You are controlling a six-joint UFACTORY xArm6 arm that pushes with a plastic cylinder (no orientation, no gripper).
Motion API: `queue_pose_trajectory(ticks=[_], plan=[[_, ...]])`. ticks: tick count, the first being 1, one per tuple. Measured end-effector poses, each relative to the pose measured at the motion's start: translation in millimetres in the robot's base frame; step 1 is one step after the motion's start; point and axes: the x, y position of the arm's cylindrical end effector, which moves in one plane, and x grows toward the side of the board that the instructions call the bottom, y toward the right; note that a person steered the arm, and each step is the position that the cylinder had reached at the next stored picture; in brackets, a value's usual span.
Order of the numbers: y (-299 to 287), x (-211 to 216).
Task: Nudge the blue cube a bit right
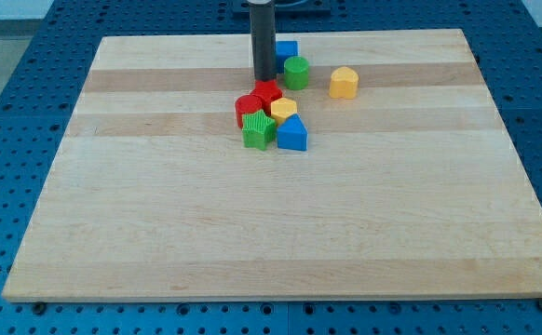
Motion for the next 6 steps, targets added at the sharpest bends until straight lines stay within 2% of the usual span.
queue_pose_trajectory(ticks=[6], plan=[[7.8, -68.4]])
